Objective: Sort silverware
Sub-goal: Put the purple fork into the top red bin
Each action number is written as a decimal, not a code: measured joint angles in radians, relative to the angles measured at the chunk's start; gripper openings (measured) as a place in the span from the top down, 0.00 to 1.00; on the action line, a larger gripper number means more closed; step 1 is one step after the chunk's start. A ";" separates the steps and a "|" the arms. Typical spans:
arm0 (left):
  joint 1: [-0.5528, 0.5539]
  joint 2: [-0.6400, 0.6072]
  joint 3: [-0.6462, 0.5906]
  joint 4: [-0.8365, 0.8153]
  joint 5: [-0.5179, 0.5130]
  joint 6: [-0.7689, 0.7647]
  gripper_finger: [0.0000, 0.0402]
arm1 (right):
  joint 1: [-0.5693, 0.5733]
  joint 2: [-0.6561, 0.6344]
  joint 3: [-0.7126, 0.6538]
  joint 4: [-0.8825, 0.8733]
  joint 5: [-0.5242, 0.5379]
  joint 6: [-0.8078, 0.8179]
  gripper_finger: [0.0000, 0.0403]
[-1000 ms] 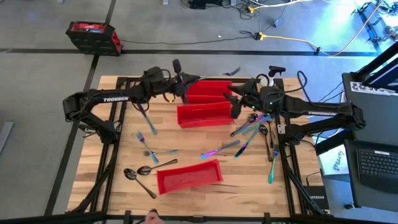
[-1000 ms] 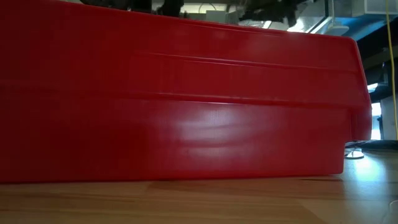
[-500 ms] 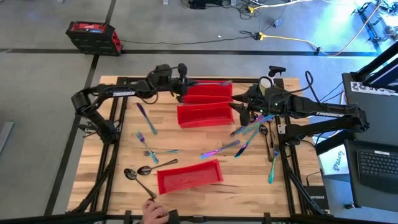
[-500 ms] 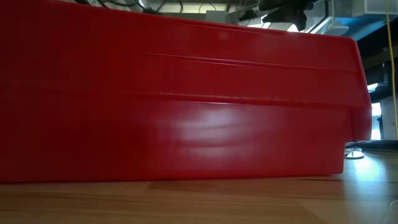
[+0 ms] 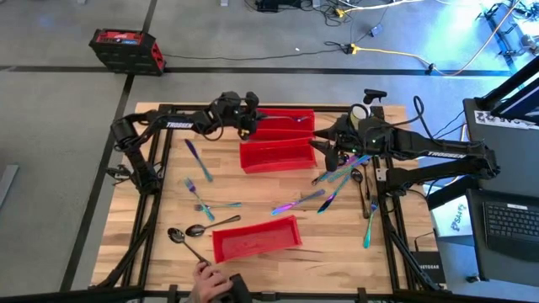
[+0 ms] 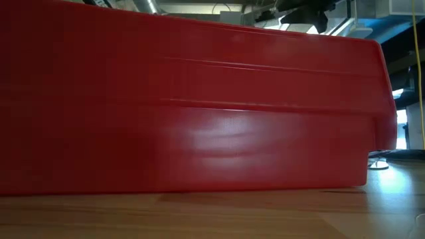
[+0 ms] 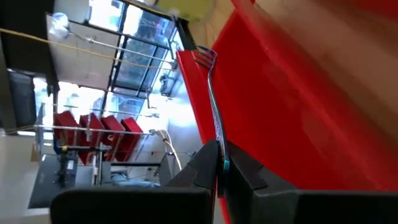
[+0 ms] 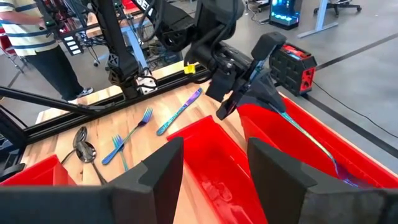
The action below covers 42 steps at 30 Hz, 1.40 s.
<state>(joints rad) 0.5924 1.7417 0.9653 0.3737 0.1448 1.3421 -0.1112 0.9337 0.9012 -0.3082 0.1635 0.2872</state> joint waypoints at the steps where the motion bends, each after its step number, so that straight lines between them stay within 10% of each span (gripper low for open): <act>1: 0.002 0.001 0.000 -0.007 0.007 0.004 1.00 | 0.000 0.000 0.000 0.002 0.000 -0.002 0.60; 42: 0.025 0.001 0.000 -0.131 -0.092 0.245 0.80 | 0.000 0.004 0.000 0.010 -0.019 -0.006 0.60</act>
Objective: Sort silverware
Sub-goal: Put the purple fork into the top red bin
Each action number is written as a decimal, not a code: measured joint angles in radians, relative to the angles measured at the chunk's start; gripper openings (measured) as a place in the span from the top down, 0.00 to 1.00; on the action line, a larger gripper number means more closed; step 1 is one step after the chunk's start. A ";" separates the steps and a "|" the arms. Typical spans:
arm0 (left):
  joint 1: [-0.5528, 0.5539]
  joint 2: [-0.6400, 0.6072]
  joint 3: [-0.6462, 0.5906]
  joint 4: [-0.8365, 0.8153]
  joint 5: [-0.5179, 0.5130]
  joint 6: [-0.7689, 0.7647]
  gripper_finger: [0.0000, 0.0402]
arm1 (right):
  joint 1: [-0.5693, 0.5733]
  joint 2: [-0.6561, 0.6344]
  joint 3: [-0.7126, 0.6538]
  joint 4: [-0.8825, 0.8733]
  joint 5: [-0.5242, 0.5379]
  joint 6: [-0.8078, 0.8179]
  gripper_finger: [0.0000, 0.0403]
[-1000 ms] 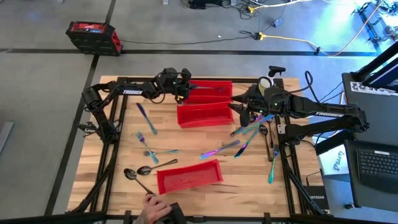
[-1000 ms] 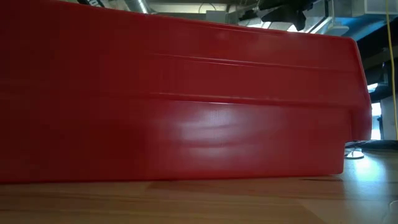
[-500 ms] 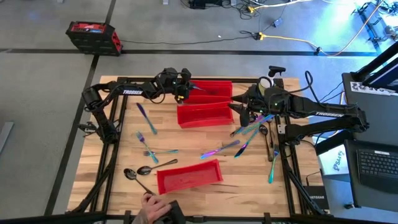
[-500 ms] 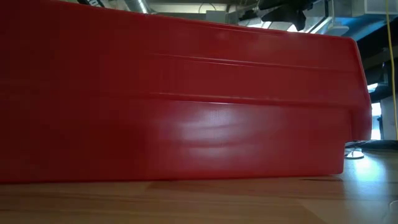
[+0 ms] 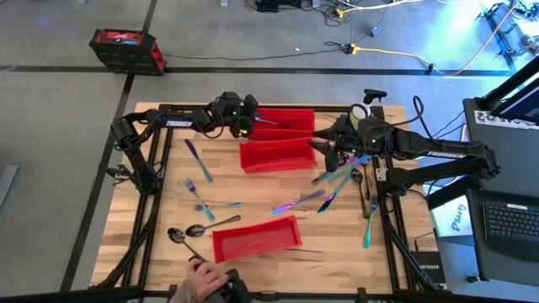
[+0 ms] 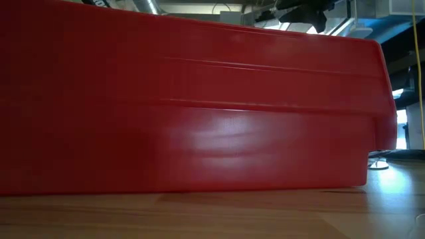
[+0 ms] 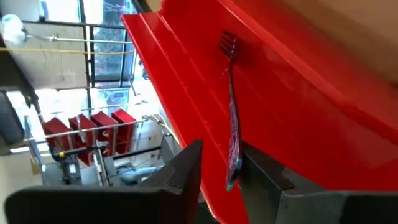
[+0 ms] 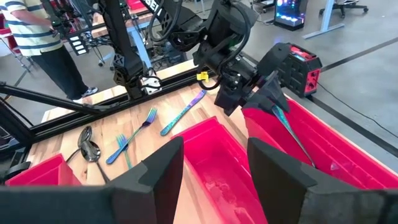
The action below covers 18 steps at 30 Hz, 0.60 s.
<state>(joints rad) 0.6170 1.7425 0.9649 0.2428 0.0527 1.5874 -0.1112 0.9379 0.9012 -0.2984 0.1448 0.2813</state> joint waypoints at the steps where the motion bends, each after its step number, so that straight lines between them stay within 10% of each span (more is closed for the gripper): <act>1: 0.000 0.000 0.000 0.000 -0.005 0.016 0.80 | 0.000 0.000 0.000 -0.001 0.000 -0.001 0.60; 18: -0.057 -0.002 0.000 0.031 -0.171 0.470 0.80 | 0.000 0.000 0.000 -0.045 -0.043 -0.004 0.60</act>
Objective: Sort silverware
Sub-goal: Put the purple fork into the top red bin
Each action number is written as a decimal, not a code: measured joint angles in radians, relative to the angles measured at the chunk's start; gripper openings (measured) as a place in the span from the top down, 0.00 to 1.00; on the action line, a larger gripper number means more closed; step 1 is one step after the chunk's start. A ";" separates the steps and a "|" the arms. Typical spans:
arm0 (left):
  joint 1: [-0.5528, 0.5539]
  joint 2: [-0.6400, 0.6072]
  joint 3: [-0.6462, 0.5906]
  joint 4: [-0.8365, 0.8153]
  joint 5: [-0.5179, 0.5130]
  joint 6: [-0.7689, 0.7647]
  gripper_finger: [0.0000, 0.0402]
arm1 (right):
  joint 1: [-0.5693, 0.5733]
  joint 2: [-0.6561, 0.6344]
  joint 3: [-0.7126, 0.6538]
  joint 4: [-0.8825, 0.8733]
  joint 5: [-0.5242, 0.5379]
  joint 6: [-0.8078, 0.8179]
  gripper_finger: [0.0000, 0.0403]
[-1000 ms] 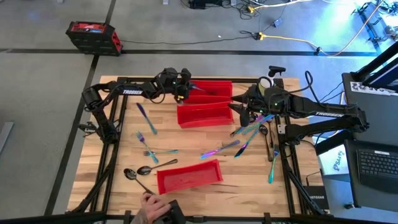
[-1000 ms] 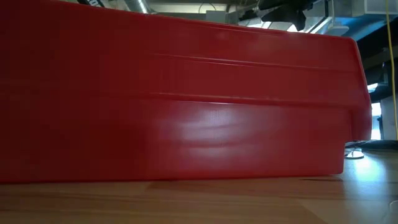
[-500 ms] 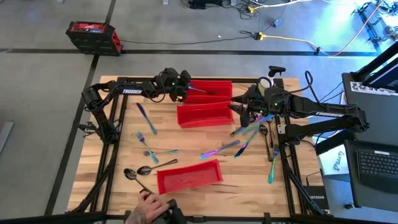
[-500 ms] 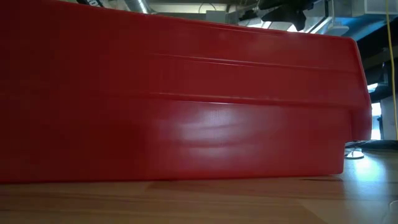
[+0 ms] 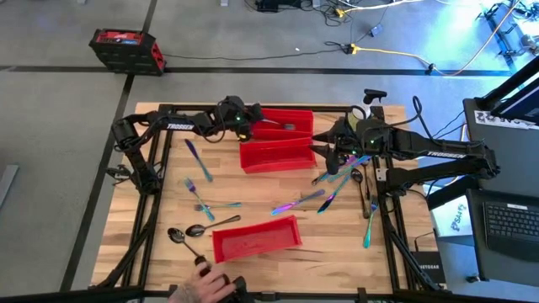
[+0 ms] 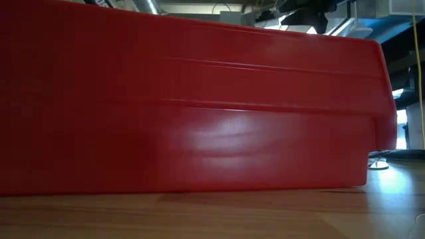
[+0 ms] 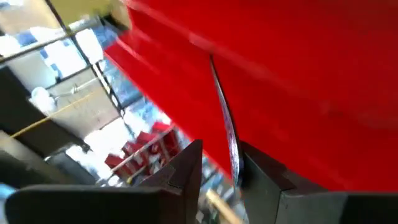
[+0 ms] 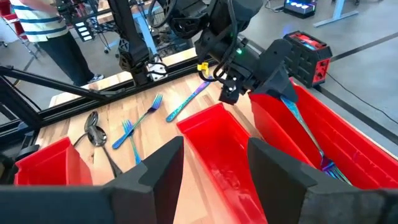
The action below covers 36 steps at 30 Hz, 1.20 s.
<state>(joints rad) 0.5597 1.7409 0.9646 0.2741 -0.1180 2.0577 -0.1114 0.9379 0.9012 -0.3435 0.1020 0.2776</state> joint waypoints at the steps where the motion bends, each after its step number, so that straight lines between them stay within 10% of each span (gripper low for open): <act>1: -0.005 0.000 0.000 0.017 -0.037 0.023 0.80 | 0.000 0.000 0.000 -0.002 -0.001 -0.005 0.60; 20: -0.095 -0.034 0.001 0.107 -0.323 0.135 0.85 | 0.000 0.000 0.000 -0.005 -0.017 -0.047 0.60; 36: -0.226 -0.356 0.003 0.109 -0.529 -0.739 0.91 | 0.000 0.000 0.000 0.004 -0.018 -0.065 0.60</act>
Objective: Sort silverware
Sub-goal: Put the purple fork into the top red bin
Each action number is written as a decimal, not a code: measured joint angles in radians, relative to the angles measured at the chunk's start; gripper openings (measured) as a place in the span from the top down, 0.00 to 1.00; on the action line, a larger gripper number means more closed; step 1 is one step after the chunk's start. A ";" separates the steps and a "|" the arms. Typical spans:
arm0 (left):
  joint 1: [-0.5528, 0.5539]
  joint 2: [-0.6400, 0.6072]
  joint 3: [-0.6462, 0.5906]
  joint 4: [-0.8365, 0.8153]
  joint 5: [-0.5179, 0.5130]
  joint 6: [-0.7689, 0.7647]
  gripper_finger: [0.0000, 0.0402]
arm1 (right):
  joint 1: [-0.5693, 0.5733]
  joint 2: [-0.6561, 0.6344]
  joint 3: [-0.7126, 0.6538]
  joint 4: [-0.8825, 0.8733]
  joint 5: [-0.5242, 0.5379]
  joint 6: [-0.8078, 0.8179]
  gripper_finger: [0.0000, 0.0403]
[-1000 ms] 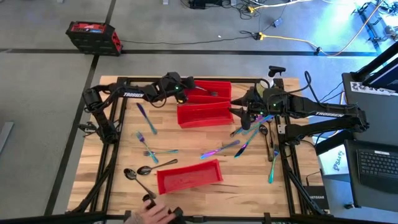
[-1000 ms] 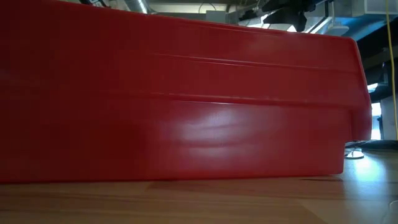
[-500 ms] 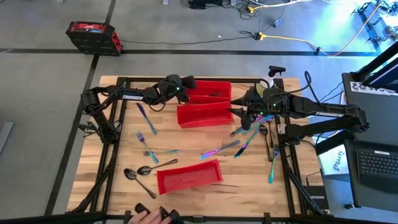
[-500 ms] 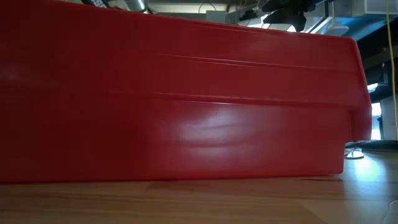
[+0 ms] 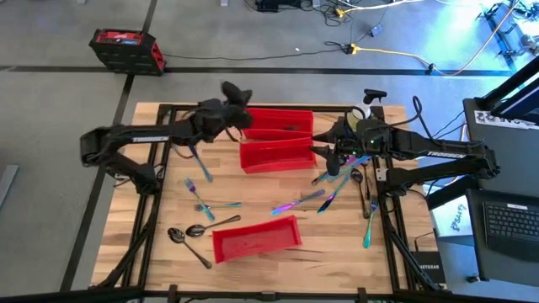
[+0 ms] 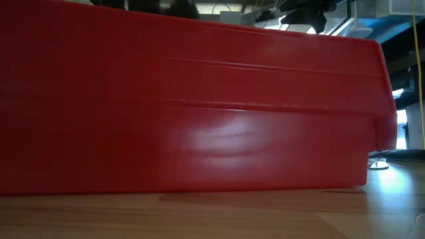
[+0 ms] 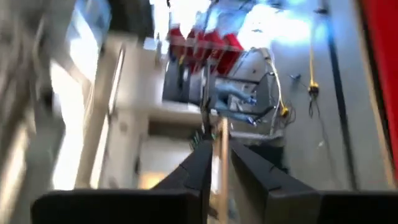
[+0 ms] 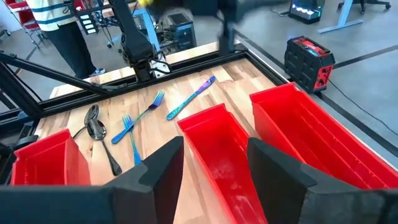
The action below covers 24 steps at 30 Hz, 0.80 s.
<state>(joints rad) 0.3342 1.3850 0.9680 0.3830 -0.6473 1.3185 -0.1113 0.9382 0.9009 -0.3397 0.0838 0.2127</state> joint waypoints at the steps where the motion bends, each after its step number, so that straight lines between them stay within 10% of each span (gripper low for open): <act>1: -0.011 -0.032 0.001 -0.034 -0.039 -0.080 0.91 | 0.000 0.000 0.000 0.002 -0.005 -0.010 0.60; 6: -0.070 -0.207 0.000 -0.352 -0.087 -0.585 0.90 | 0.000 0.000 0.000 0.010 -0.052 -0.036 0.60; 14: -0.120 -0.449 0.000 -0.934 0.162 -1.286 0.85 | 0.000 0.051 0.000 0.176 -0.090 -0.109 0.60; 19: -0.168 -0.504 -0.029 -1.077 0.504 -1.199 0.81 | 0.000 0.145 0.000 0.253 -0.167 -0.164 0.60; 24: -0.222 -0.483 -0.061 -1.118 0.547 -0.958 0.75 | 0.000 0.279 0.000 0.368 -0.294 -0.193 0.60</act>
<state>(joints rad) 0.1121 0.9016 0.9071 -0.7350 -0.1001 0.3605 -0.1108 1.2171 0.9012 0.0287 -0.2102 0.0200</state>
